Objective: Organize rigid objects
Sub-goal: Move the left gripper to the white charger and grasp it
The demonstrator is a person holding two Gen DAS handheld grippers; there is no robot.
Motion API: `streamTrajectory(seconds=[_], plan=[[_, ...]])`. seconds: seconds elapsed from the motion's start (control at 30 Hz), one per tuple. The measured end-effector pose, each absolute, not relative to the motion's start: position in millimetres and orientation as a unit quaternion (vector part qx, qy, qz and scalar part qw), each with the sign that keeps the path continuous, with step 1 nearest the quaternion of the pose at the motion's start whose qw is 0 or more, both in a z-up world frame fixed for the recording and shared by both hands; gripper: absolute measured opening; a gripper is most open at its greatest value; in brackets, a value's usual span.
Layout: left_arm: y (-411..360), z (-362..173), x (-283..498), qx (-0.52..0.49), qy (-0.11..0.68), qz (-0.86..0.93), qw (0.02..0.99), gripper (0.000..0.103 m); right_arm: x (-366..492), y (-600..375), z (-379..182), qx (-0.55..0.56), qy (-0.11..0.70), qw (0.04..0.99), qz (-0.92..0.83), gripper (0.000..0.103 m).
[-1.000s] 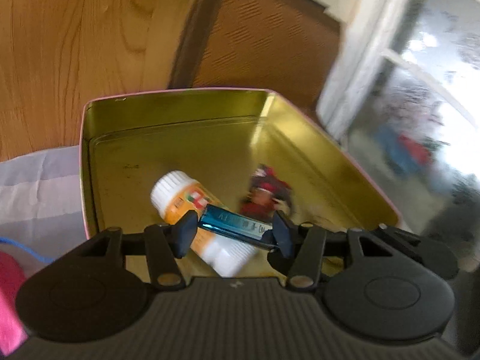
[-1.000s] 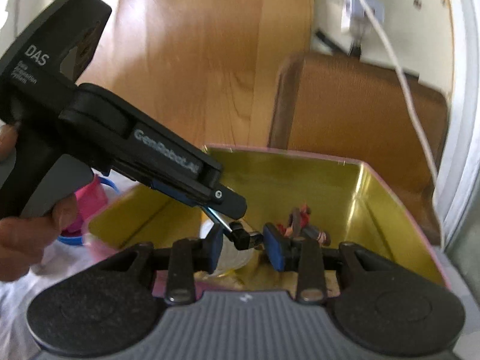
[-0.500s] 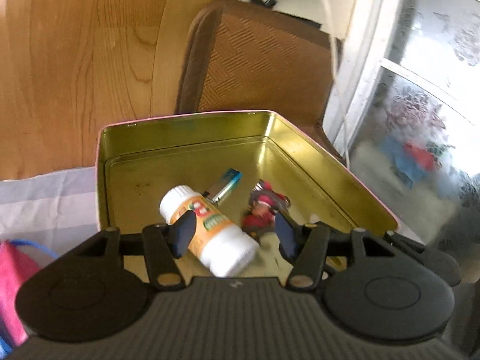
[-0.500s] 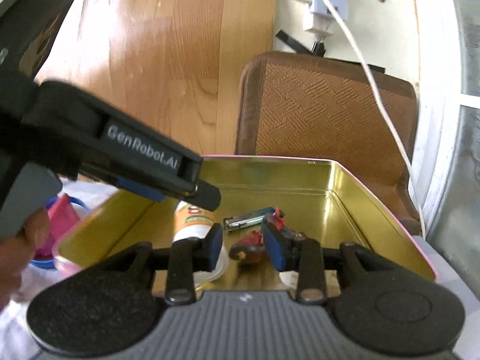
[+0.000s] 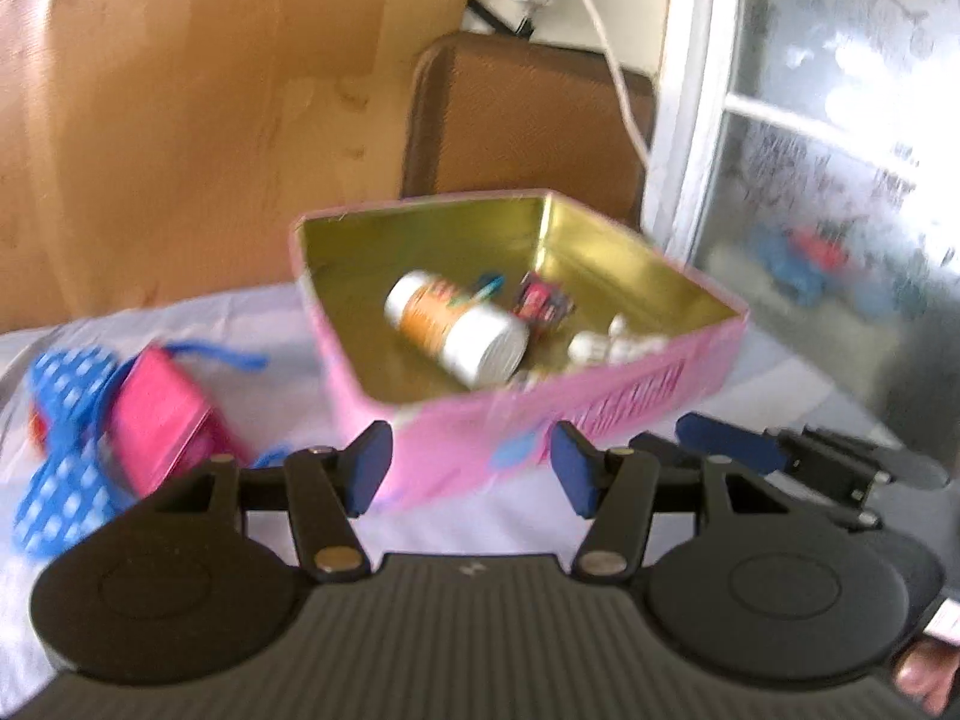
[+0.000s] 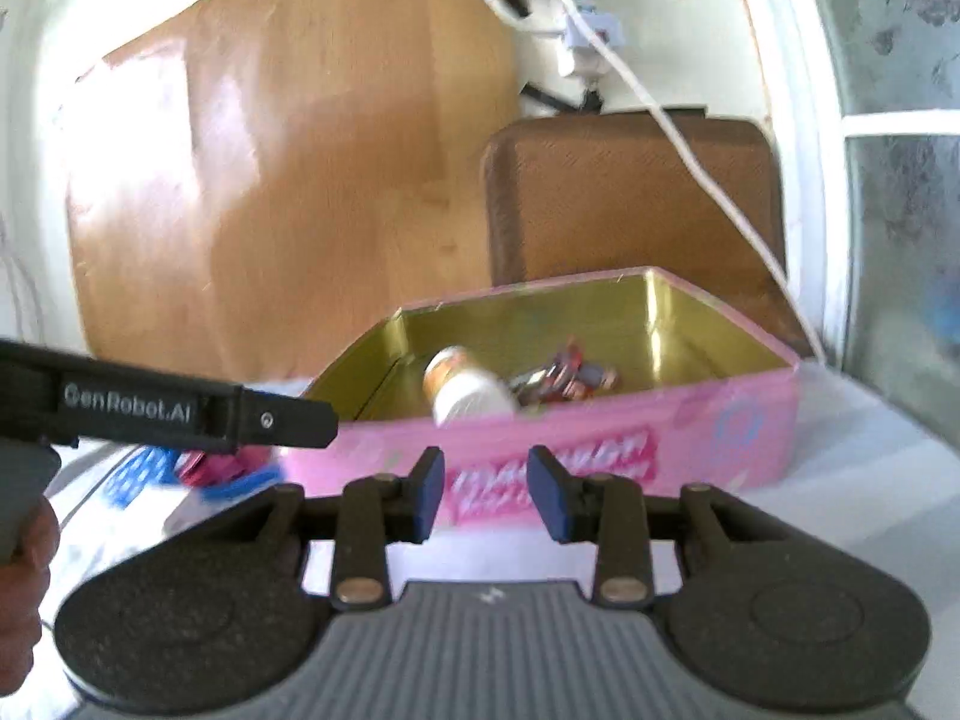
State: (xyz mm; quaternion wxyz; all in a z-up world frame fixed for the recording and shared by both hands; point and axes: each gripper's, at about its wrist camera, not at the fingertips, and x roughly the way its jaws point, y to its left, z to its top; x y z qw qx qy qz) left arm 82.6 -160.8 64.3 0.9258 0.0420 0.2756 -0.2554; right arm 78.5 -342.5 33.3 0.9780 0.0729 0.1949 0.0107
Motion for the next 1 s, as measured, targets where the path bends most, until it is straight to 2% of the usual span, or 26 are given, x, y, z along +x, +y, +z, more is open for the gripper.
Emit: streamTrajectory(seconds=[0.33,0.8,1.0], plan=[[-101.1,26.6,72.8,0.043,0.318,-0.173,0.931,0.061,68.4,-287.2,13.7,0.054,0.250,0.964,0.074,0.035],[1.5,5.0,83.0,0.001,0.308,-0.050,0.950,0.061,90.5,-210.3,10.9,0.012,0.283,0.946,0.155,0.036],[38.7,1.3,85.1,-0.072,0.291,-0.049,0.953,0.066,109.6,-171.9,13.7,-0.031,0.277,0.942,0.185,0.046]])
